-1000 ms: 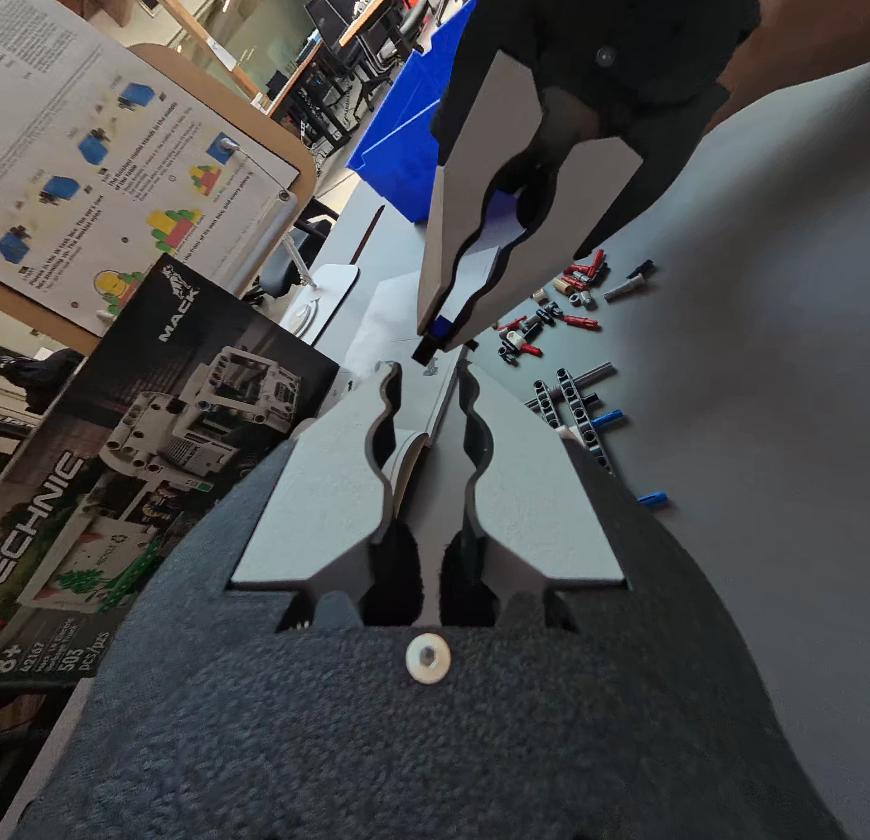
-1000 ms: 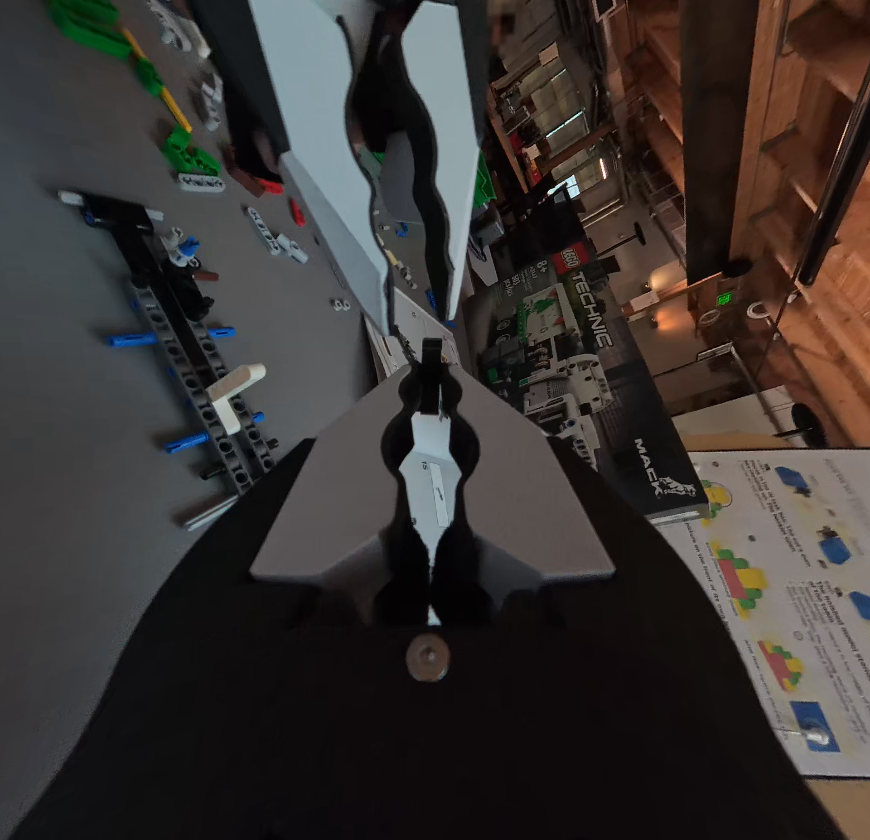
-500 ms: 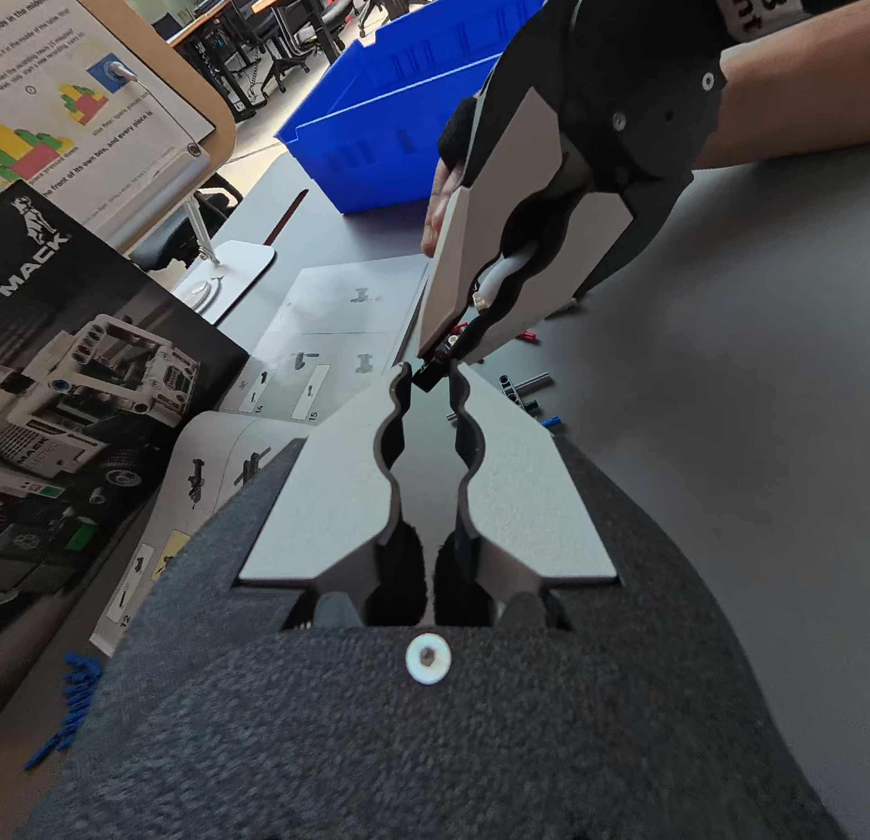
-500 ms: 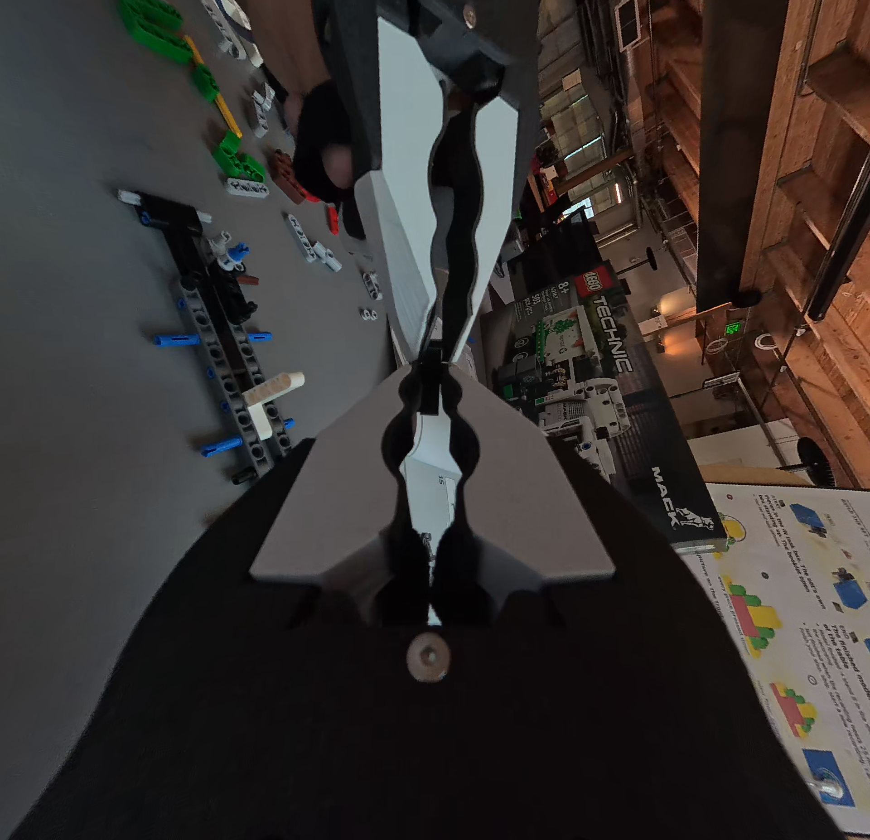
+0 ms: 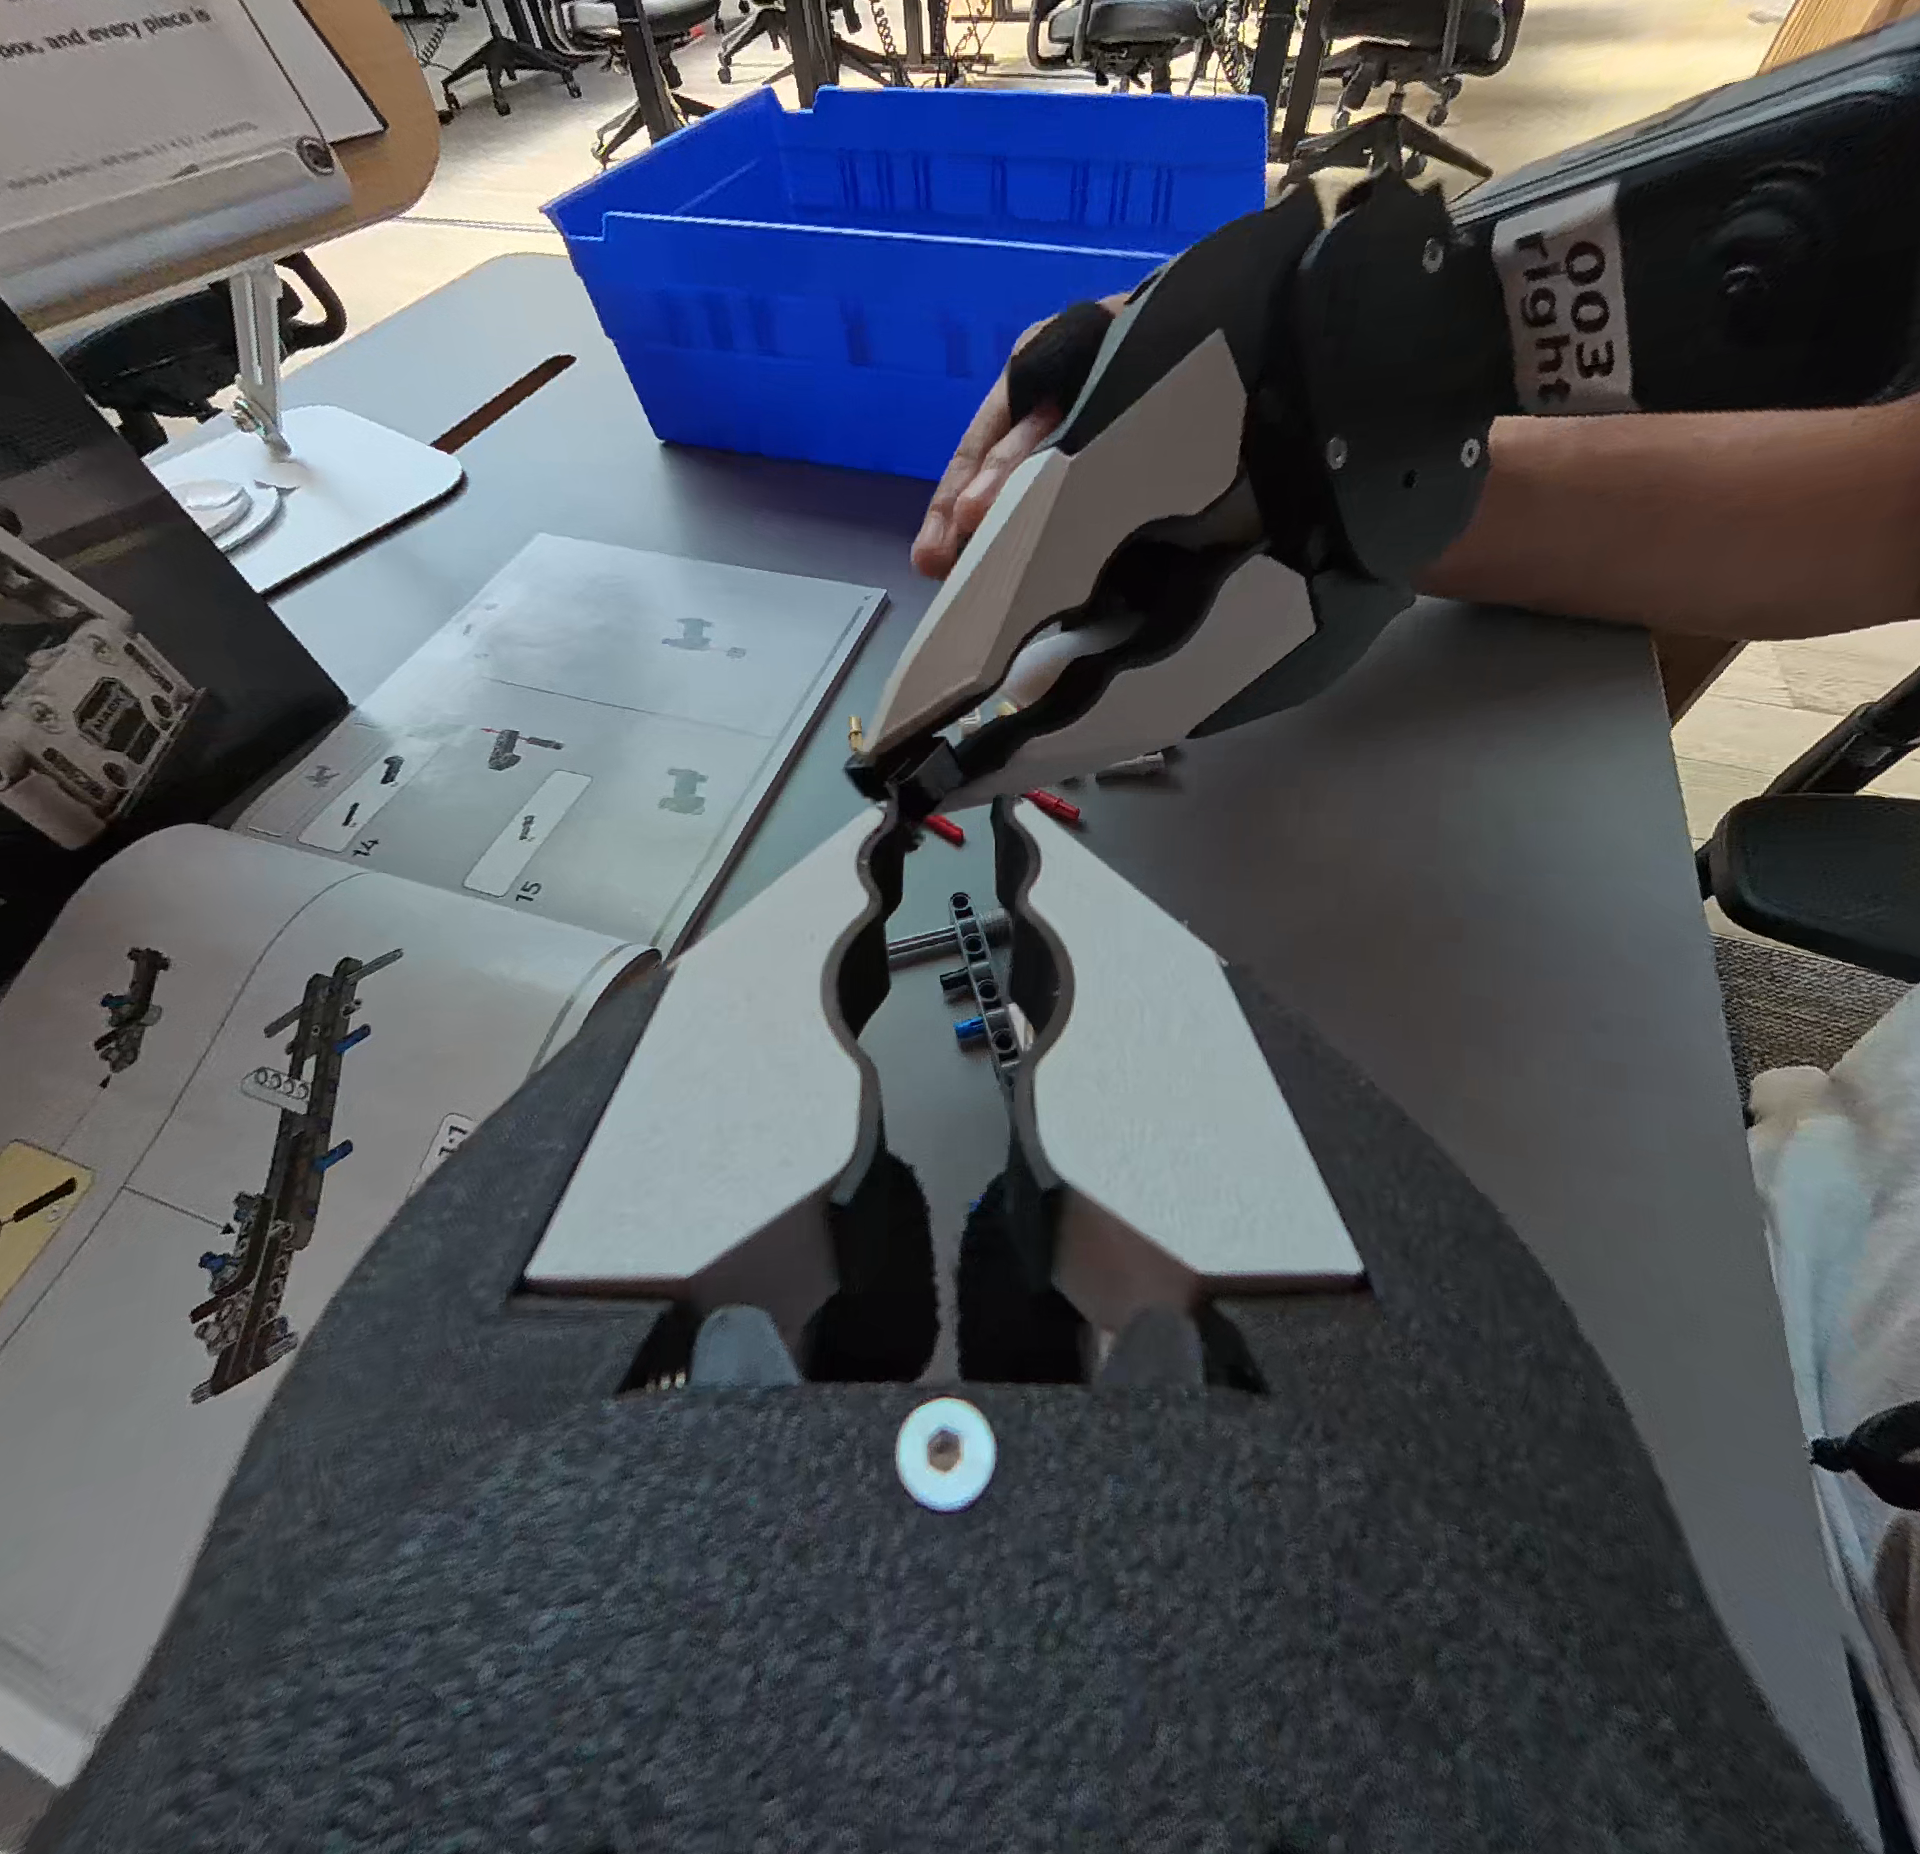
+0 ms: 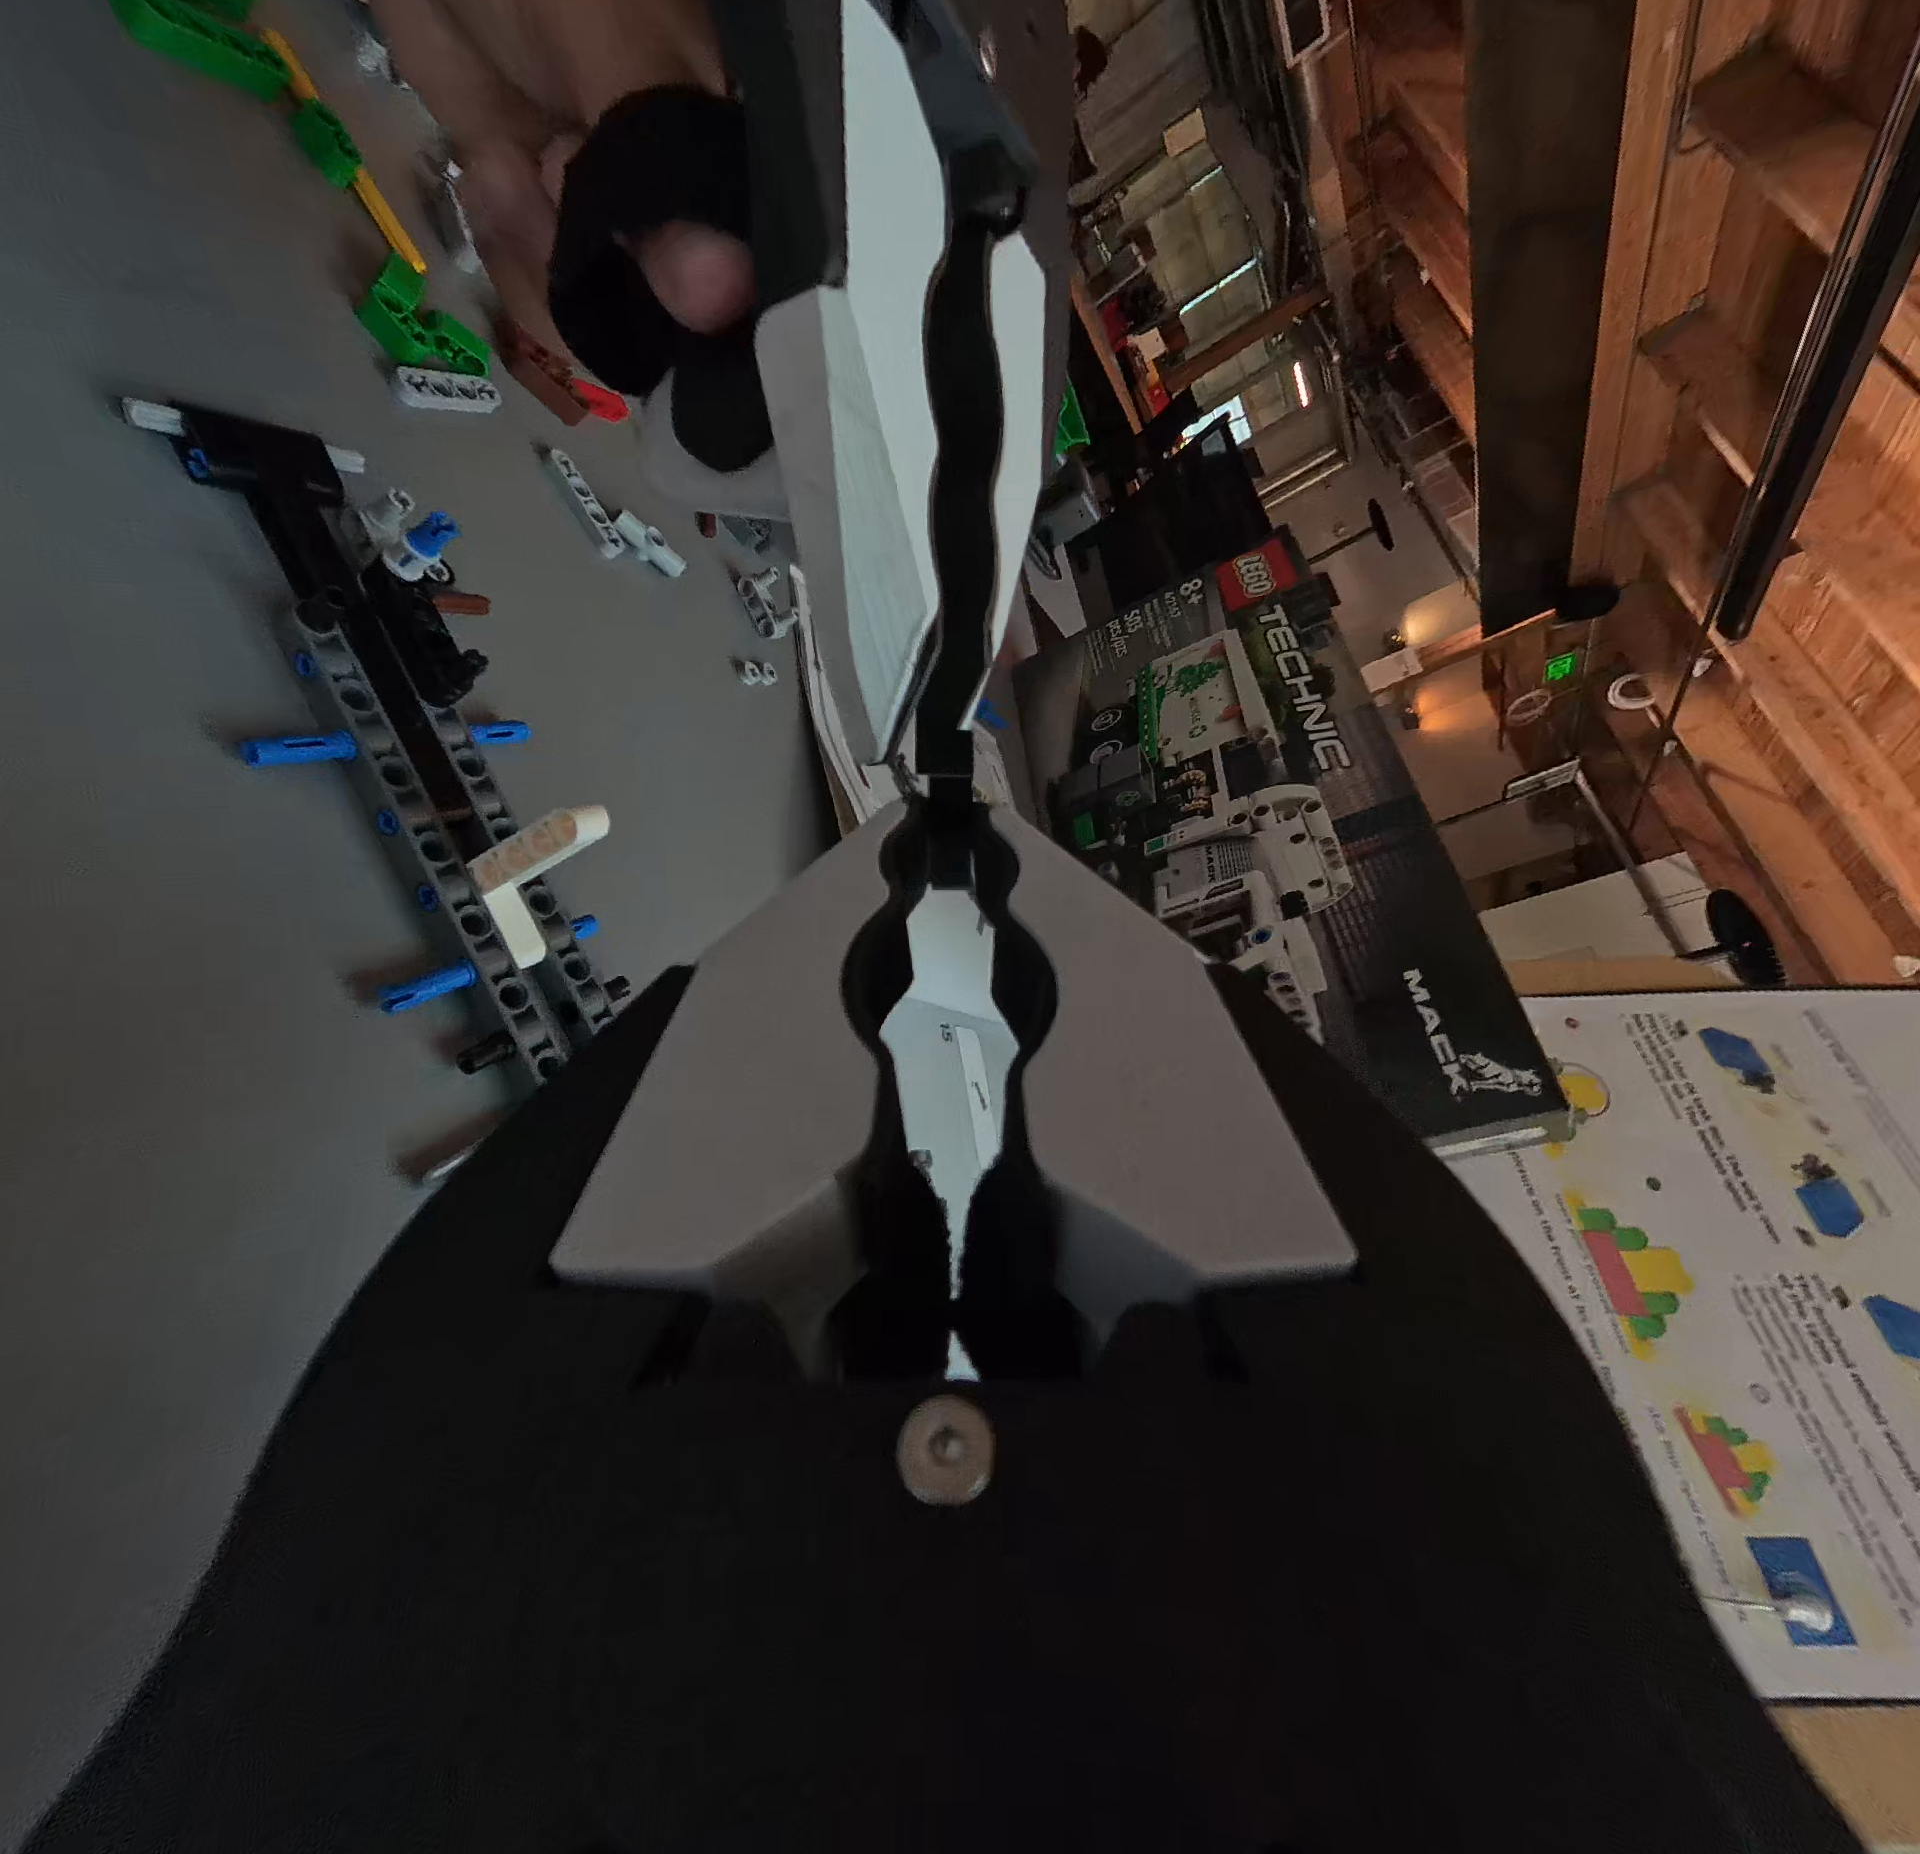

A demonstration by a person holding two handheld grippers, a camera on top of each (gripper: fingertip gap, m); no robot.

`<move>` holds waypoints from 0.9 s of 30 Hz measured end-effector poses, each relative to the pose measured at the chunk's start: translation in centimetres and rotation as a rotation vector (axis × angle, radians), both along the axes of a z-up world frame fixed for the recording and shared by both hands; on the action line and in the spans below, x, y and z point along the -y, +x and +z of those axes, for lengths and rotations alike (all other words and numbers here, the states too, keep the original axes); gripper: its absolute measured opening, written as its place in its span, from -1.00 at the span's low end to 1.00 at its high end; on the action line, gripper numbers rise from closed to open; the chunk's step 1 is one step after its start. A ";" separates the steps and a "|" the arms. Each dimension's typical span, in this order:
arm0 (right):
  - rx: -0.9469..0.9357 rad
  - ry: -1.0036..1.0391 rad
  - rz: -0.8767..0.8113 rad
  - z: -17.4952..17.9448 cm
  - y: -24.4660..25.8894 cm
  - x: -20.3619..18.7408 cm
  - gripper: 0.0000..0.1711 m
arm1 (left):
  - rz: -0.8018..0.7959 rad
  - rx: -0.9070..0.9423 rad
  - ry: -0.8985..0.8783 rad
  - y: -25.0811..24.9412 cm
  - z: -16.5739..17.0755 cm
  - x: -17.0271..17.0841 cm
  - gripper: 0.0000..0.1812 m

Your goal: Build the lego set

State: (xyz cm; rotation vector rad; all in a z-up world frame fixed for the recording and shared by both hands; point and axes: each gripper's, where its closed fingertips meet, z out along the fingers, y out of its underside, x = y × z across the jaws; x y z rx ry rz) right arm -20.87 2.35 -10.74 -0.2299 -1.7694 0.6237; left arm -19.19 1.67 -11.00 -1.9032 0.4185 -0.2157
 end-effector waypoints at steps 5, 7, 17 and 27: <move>0.035 -0.026 -0.019 -0.5 -0.2 -0.3 -0.94 | -0.019 -0.027 0.008 1.5 -0.2 -0.2 -0.74; 0.026 -0.016 -0.029 -0.5 -0.4 -0.5 -0.94 | -0.010 -0.054 0.015 1.5 -0.2 -0.3 -0.71; -0.038 -0.237 0.234 2.8 1.9 2.2 -0.95 | -0.096 0.233 0.001 0.6 1.6 0.8 -0.71; -0.077 -0.171 0.264 2.7 2.2 2.2 -0.94 | -0.182 0.373 -0.029 1.8 1.7 1.2 -0.90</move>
